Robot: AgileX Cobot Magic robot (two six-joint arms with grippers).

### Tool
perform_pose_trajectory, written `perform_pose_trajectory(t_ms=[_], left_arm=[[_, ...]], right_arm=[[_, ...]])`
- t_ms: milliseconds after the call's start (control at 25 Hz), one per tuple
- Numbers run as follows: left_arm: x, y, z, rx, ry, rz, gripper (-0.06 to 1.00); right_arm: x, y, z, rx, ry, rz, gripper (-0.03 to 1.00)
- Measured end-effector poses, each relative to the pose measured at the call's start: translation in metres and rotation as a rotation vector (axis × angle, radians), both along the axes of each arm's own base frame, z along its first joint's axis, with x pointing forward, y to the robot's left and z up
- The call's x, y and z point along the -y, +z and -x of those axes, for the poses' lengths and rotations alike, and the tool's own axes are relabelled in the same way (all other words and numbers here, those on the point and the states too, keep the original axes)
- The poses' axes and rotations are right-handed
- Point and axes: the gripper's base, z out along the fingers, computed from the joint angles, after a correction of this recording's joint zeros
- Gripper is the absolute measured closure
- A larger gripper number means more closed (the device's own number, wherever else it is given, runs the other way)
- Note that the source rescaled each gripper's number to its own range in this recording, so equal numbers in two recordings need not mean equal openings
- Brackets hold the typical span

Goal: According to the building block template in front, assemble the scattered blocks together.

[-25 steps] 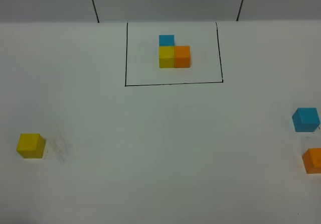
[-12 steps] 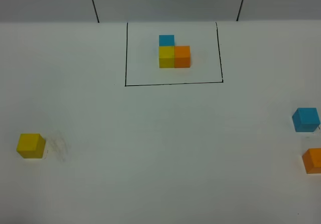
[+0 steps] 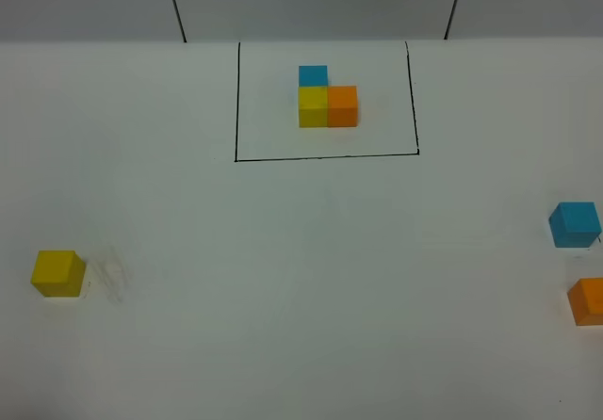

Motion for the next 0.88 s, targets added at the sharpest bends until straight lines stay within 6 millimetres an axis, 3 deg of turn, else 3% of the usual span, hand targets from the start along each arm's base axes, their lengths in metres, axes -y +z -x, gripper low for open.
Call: perform_pose_trajectory(t_ms=[400,520,640,880], left_arm=[[0.0000,0.0000,0.0000,0.000,0.000,0.000,0.94],[-0.0003,0.0000,0.0000,0.000,0.001,-0.005,0.87],[-0.0015,0.0000,0.0000,0.000,0.005,-0.023,0.70],[-0.0040,0.0001,0.0001,-0.001,0.017,-0.053,0.15]], right_arm=[[0.0000,0.0000,0.0000,0.000,0.000,0.000,0.97],[0.0000,0.0000,0.0000,0.000,0.000,0.000,0.97],[0.0000,0.0000,0.0000,0.000,0.000,0.000,0.97],[0.0000,0.0000,0.0000,0.000,0.000,0.000,0.97]])
